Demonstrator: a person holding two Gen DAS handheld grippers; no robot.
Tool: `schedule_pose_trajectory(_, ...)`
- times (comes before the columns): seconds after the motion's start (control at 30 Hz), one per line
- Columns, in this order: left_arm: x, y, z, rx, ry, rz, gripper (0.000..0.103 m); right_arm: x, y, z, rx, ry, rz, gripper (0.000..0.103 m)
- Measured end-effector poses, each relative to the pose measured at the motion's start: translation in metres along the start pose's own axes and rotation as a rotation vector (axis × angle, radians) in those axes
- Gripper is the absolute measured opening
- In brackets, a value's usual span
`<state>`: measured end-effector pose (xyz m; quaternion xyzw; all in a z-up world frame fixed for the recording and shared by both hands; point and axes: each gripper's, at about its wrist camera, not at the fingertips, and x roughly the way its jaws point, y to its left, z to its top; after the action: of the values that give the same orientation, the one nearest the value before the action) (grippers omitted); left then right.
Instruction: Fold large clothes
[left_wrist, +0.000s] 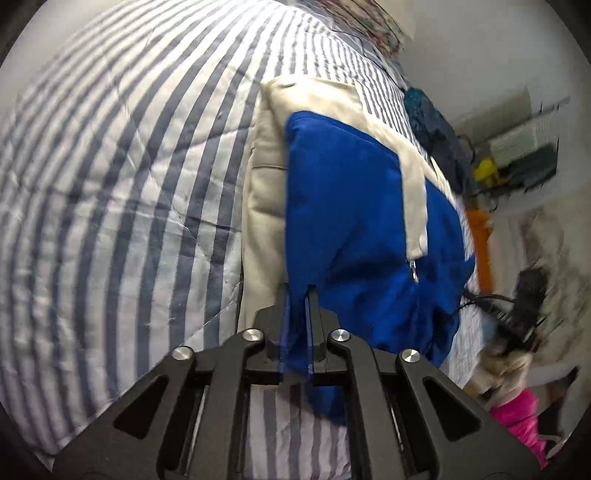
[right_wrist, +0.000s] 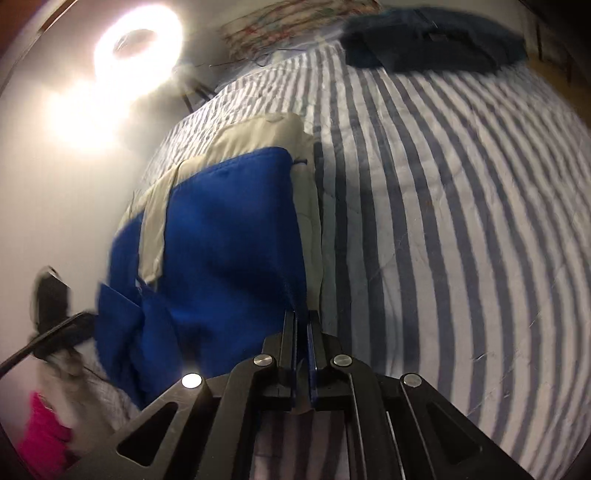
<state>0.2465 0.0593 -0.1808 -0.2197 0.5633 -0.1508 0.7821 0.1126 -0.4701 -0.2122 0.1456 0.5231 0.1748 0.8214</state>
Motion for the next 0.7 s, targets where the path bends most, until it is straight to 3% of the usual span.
schedule_pose_trajectory(0.07,-0.023,-0.014,0.002,0.039,-0.056,0.023,0.006,-0.019,0.008,0.007,-0.023,-0.036,-0.01,0.016)
schedule_pose_trajectory(0.1,-0.03,-0.02,0.007,0.056,-0.085,0.035,0.006,-0.033,0.014,0.011,-0.037,-0.082,-0.006,0.026)
schedule_pose_trajectory(0.17,-0.049,-0.039,0.015,0.11,-0.183,0.066,0.006,-0.051,0.025,0.019,-0.07,-0.165,0.024,0.033)
schedule_pose_trajectory(0.27,-0.046,-0.057,0.034,0.123,-0.236,0.062,0.006,-0.055,0.044,0.033,-0.104,-0.231,0.07,0.034)
schedule_pose_trajectory(0.37,-0.022,-0.07,0.054,0.163,-0.257,0.129,0.006,-0.03,0.066,0.053,-0.166,-0.227,0.051,0.034)
schedule_pose_trajectory(0.5,0.016,-0.074,0.073,0.201,-0.241,0.16,0.006,0.003,0.082,0.071,-0.232,-0.207,-0.016,0.034)
schedule_pose_trajectory(0.6,0.046,-0.068,0.083,0.254,-0.204,0.237,0.006,0.021,0.077,0.081,-0.222,-0.183,-0.04,0.034)
schedule_pose_trajectory(0.7,0.066,-0.051,0.088,0.223,-0.183,0.21,0.006,0.049,0.059,0.091,-0.206,-0.117,-0.052,0.03)
